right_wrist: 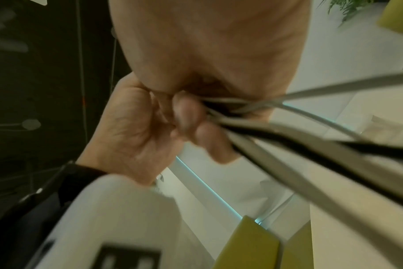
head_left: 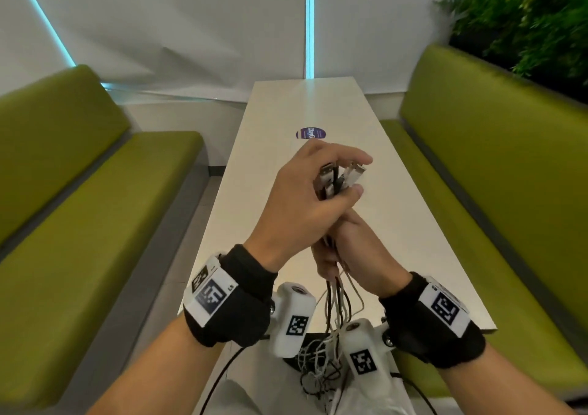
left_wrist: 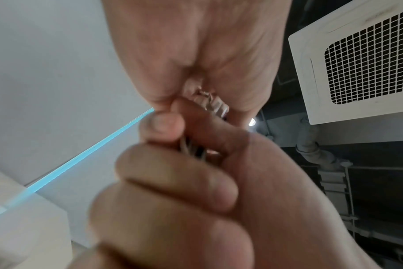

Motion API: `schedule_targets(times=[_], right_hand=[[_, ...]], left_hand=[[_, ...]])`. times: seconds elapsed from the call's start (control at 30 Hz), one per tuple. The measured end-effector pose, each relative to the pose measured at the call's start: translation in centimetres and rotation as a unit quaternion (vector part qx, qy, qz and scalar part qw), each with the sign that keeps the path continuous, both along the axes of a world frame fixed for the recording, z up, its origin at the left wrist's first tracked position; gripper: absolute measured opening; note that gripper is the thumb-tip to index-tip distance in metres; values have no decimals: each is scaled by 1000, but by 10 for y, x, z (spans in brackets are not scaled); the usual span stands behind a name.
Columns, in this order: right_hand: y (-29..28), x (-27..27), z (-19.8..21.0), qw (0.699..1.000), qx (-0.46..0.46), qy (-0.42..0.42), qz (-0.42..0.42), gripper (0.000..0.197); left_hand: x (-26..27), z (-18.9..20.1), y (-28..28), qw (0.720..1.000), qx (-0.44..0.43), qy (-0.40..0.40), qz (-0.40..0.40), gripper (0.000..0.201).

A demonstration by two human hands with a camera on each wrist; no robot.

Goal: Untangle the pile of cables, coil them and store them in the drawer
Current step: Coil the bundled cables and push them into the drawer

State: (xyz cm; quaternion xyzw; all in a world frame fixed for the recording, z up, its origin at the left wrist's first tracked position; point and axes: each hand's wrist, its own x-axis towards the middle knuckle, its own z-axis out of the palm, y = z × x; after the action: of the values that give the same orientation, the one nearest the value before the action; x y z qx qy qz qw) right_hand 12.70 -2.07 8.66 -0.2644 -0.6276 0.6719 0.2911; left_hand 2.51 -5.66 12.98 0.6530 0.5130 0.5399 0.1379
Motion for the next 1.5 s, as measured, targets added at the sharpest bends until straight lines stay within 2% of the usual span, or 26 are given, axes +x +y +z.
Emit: schedule_targets(times=[0.07,0.17,0.23,0.33,0.37,0.43,0.5,0.67,0.8,0.87,1.0,1.1,1.17,1.37,1.5], right_hand=[[3,-2,3,1000,18,6,-6,28],[4,-8,7,999,-2,38,-15,24],[5,-11,9,999,-14,22,-29,28],[7,-14,9,999,1,-2,-36,33],[8,-16,8,999,6,-7,-37,33],[10,-19,5,999,4,-16,-44,34],[12,-21,3,999,-5,-20,-44,37],[17,-22,2,999,25,-32,-35,30],[20,-28,0,999,30,-18,-39,38],[21,-31,0,999,29,-16,-33,33],[24,-34,2,998,34,-30,-44,27],[24,-38,-1,988,93,-102,-66,24],[24,-38,-1,980,116,-145,-72,28],[30,-39,-2,975,113,-166,-97,28],[29,-42,3,976,97,-175,-90,40]], left_hand=[[-2,-4,2,1000,6,0,8,32],[-9,-6,5,1000,6,6,24,29],[-13,-7,6,1000,-3,18,18,39],[-21,-7,6,1000,-20,-11,-21,72],[-24,-7,7,999,-20,-4,-35,74],[-27,-6,9,998,-1,51,-38,57],[-29,-9,12,997,22,62,-31,43],[-34,-20,16,999,34,20,-35,46],[-33,-24,20,996,66,62,-18,35],[-35,-24,22,994,69,79,-6,28],[-39,-11,25,998,45,50,-8,32],[-37,-3,33,991,4,123,-45,32],[-35,-6,38,982,-21,186,-29,41],[-41,-18,39,971,1,235,-42,35],[-43,-17,45,967,-8,253,-35,30]])
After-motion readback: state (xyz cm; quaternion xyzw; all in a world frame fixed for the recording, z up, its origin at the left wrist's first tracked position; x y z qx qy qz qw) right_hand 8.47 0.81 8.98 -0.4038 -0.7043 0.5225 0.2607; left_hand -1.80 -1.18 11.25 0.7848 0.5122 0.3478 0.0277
